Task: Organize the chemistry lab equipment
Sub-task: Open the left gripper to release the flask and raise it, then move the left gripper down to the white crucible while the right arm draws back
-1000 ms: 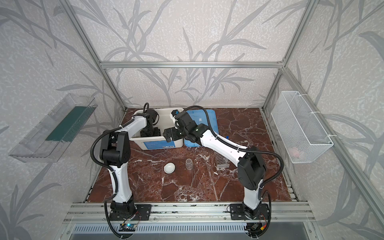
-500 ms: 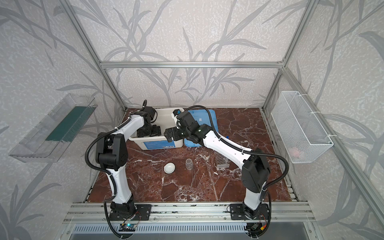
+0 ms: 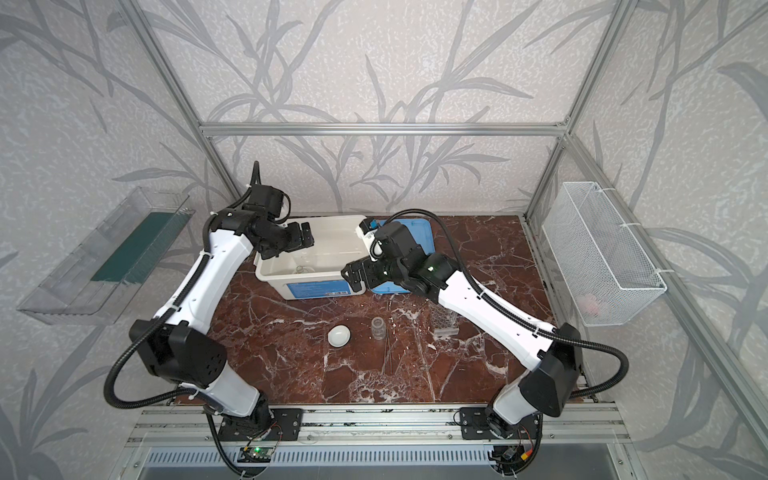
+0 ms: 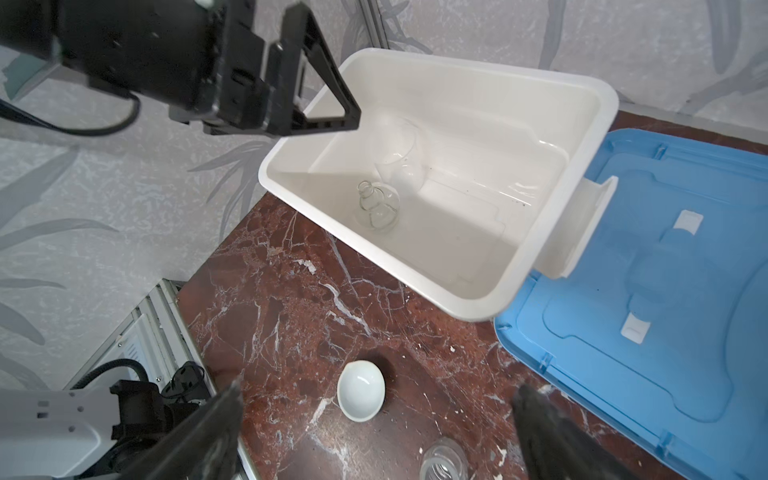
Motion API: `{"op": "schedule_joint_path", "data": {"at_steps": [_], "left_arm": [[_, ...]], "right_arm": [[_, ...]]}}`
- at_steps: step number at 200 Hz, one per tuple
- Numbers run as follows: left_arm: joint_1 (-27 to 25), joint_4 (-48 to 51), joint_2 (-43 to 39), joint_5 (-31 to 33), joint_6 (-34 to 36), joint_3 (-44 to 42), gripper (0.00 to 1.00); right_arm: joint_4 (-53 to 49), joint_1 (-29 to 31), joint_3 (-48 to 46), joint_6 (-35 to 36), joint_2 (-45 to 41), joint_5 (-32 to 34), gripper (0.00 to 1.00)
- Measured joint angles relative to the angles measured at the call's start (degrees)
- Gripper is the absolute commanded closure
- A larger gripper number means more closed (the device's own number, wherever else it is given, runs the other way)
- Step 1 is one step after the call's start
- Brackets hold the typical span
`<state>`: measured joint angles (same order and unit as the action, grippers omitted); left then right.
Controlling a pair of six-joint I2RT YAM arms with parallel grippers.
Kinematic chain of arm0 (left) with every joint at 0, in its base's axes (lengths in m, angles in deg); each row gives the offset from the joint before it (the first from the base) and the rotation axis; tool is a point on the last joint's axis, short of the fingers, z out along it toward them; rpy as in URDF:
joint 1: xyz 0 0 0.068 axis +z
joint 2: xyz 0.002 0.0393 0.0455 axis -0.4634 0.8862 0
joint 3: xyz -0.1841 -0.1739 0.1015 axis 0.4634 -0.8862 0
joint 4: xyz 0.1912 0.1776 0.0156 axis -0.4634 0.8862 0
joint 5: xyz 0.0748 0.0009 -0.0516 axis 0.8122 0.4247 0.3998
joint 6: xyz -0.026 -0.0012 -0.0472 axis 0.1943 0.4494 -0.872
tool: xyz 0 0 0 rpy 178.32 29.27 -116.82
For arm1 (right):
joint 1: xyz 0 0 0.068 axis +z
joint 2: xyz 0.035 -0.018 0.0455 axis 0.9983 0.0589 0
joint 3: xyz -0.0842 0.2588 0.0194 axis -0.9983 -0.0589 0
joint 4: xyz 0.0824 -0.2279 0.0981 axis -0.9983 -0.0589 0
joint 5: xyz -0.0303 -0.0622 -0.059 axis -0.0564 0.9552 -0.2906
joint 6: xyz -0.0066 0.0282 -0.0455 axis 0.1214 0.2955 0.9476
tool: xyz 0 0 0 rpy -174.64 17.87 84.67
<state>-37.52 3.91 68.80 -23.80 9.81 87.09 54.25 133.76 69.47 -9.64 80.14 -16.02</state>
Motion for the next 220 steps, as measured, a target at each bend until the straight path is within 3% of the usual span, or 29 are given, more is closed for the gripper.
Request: {"op": "schedule_joint_path", "data": {"at_steps": [60, 107, 162, 220], "left_arm": [[-11.9, 8.4, -12.4, 1.5, 1.7, -1.4, 0.02], [-20.9, 9.5, -21.7, 2.1, -3.8, -17.8, 0.03], [-29.3, -1.2, -19.0, 0.7, -15.5, -38.7, 0.01], [-29.9, -15.5, -18.9, 0.1, -26.6, -51.8, 0.01]], "right_arm": [[-2.3, 0.1, -10.9, 0.7, -14.4, 1.1, 0.01], [-1.0, 2.7, -21.0, -0.3, -17.0, 0.0, 0.01], [0.3, 5.1, -25.7, -3.3, -17.4, 1.5, 0.01], [1.6, 5.1, -27.6, -5.3, -20.6, 4.6, 0.01]]}}
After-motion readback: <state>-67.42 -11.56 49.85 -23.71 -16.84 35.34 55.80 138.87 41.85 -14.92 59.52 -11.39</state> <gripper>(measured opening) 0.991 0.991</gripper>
